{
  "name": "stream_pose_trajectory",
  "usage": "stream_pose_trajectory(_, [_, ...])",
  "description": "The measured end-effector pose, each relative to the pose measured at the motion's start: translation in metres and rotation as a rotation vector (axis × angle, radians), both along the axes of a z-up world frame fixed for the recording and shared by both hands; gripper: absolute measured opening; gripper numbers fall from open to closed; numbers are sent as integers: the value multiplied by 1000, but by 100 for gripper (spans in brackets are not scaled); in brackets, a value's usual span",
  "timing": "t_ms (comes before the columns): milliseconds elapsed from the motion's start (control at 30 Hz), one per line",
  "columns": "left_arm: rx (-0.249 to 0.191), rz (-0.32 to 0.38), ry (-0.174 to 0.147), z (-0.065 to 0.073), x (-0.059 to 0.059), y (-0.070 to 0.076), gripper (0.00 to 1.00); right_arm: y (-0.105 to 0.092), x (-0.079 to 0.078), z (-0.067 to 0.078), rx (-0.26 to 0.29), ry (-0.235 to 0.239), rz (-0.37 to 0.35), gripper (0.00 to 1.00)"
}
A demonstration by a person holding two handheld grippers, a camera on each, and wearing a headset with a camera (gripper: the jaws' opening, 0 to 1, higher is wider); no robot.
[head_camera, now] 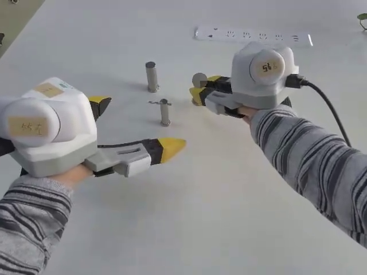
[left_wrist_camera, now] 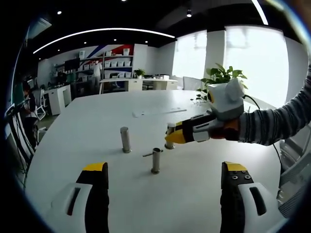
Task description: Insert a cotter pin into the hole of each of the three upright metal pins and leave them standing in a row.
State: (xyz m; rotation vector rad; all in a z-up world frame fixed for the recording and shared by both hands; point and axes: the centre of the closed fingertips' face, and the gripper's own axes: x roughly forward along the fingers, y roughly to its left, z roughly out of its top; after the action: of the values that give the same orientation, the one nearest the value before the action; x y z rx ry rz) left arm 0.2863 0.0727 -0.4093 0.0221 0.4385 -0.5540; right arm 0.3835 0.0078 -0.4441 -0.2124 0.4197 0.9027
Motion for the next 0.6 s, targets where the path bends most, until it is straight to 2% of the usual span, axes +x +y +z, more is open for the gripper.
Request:
stream_pose_trajectory(167, [0, 5, -2, 1, -1, 1, 95, -8, -18, 0, -12, -2, 11, 8])
stream_pose_trajectory(600, [0, 2, -9, 6, -5, -2, 91, -20, -44, -7, -23, 6, 23, 8])
